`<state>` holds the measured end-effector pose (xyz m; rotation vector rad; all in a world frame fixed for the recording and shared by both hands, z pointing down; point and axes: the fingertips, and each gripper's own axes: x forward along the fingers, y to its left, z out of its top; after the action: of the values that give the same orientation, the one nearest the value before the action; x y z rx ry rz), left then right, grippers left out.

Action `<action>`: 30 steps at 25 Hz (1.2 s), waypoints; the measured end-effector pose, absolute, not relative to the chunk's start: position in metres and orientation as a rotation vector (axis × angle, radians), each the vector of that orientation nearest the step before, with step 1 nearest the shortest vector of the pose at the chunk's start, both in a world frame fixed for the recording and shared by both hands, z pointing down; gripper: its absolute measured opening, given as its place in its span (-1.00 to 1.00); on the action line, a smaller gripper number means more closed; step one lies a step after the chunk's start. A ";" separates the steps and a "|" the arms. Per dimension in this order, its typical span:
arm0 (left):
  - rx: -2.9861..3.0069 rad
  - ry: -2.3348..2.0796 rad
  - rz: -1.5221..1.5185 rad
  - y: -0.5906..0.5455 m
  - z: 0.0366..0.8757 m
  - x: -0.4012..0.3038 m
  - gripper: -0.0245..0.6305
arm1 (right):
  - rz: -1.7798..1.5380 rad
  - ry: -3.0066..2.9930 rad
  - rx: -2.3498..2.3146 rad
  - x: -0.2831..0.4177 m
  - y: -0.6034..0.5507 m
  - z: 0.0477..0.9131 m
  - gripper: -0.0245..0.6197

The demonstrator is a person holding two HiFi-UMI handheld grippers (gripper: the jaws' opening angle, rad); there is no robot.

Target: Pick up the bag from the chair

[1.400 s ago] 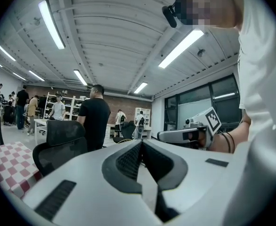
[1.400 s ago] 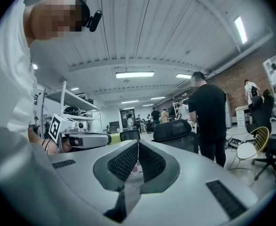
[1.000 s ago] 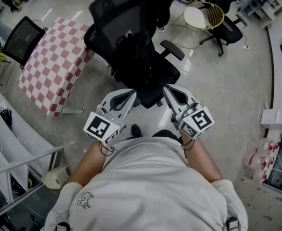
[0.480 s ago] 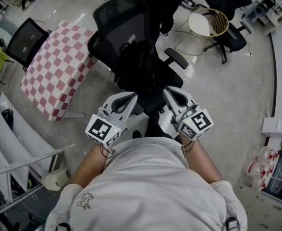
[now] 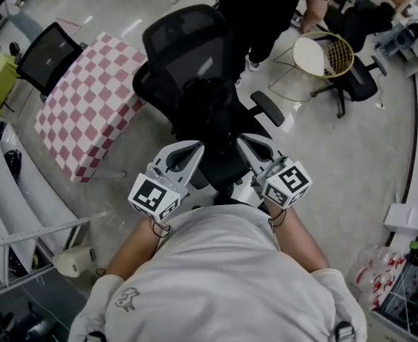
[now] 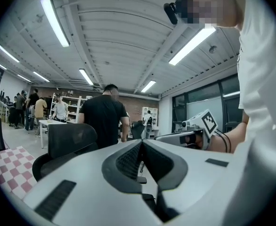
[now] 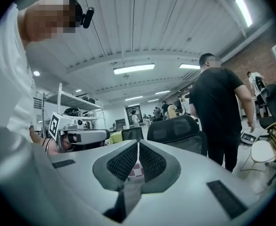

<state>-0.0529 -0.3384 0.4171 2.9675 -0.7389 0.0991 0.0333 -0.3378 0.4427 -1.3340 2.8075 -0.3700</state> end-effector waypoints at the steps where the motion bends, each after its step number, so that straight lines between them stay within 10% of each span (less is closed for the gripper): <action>1: 2.966 -0.760 0.096 -0.345 0.417 -0.048 -0.89 | -0.378 2.819 -1.315 0.037 -0.344 0.444 -0.81; 30: 2.821 -0.846 0.227 -0.485 0.494 -0.006 -0.89 | -0.943 2.788 -1.129 0.084 -0.481 0.561 -0.41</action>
<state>-0.0062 -0.4849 0.4935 2.8212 -0.8459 0.2271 0.0840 -0.4805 0.5606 -1.1293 2.7884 -0.9431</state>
